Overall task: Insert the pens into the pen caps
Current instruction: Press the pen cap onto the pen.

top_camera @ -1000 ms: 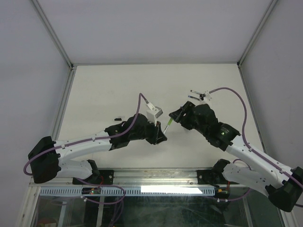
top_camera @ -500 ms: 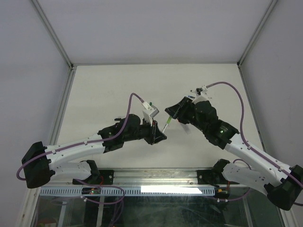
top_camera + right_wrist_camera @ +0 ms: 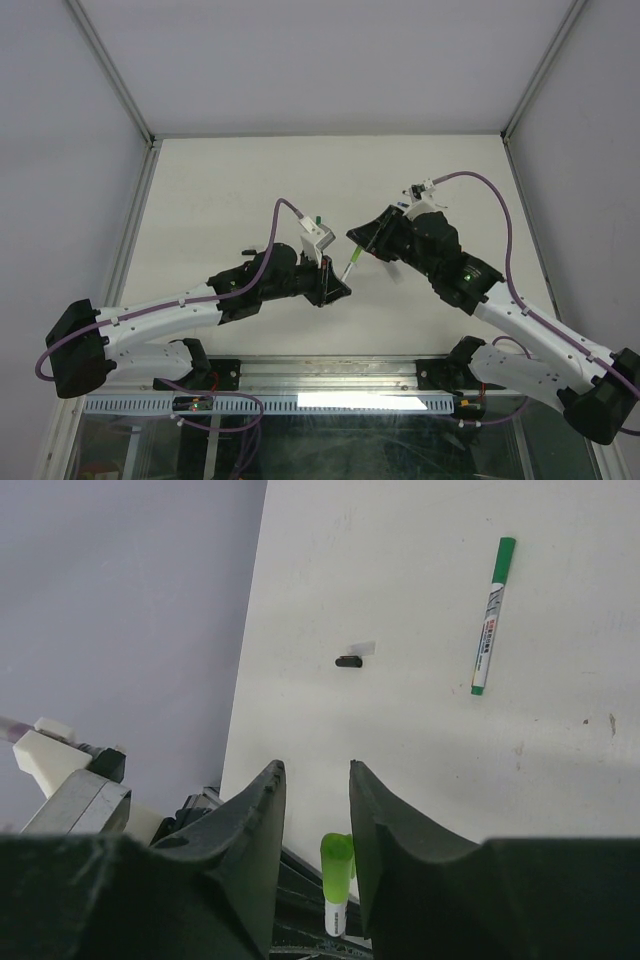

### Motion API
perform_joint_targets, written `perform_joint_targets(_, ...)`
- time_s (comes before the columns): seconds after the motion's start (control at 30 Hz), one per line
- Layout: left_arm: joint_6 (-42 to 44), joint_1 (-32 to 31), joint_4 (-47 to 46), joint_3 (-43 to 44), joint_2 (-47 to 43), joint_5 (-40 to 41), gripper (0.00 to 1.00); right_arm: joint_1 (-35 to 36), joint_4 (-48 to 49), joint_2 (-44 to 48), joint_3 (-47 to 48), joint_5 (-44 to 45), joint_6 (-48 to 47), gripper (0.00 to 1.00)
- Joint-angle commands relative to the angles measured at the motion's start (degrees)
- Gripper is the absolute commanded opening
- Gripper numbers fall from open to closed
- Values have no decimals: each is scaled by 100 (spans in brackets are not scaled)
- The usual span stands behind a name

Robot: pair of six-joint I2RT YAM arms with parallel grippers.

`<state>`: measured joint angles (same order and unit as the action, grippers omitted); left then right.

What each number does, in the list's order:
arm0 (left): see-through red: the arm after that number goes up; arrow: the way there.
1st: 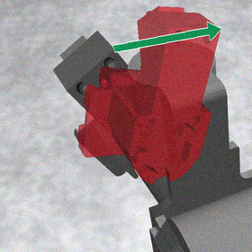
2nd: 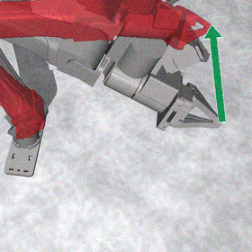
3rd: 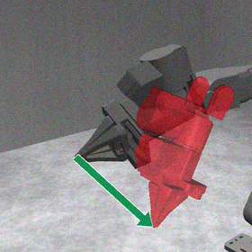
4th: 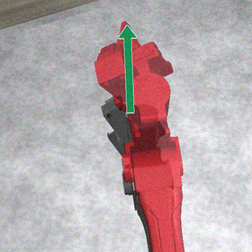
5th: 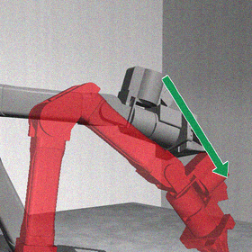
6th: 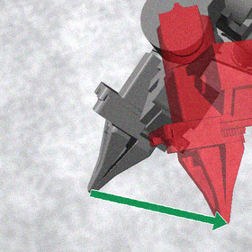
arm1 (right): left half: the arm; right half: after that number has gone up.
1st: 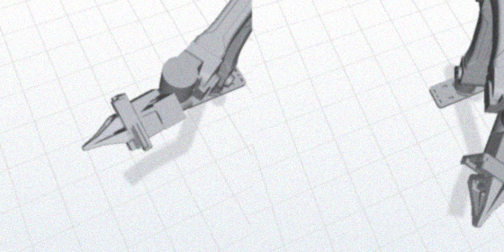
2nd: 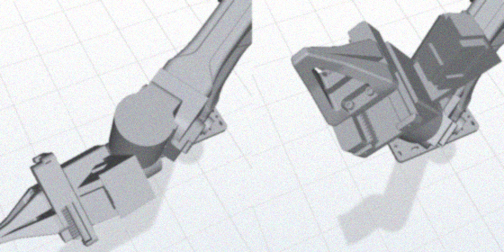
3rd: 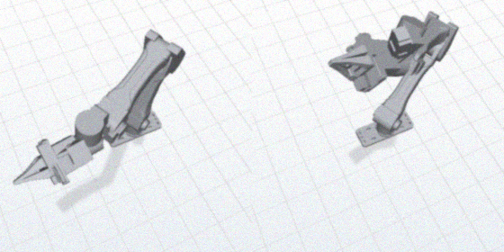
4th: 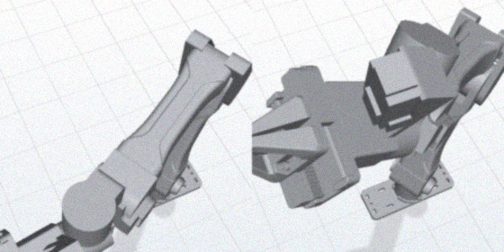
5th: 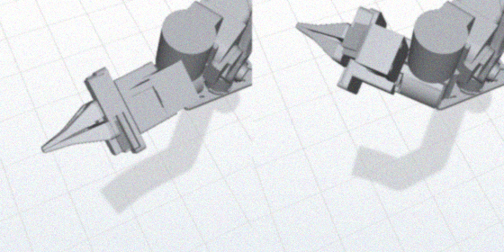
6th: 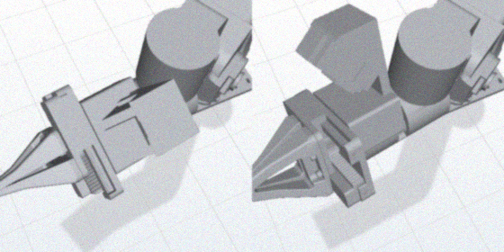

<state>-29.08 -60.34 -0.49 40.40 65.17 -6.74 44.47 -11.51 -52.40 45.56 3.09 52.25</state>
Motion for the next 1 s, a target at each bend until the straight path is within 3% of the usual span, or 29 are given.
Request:
perform_joint_targets(0.0, 26, -7, -410, 47, -131, 240, 0, -13, 84, 63, 28, -134, 119, 34)
perform_joint_targets(0.4, -18, -12, -415, 32, -224, 314, 0, -5, 29, -23, 58, -274, 87, 32)
perform_joint_targets(0.57, -19, -7, -414, 38, -206, 258, 0, -2, -43, 19, 74, -84, 67, 38)
perform_joint_targets(0.73, -25, -12, -413, 24, -213, 247, 0, -6, -103, 151, 198, 208, -14, 38)
perform_joint_targets(0.97, -23, -13, -413, 43, -193, 288, 0, -8, -153, 18, 263, -75, -98, 35)
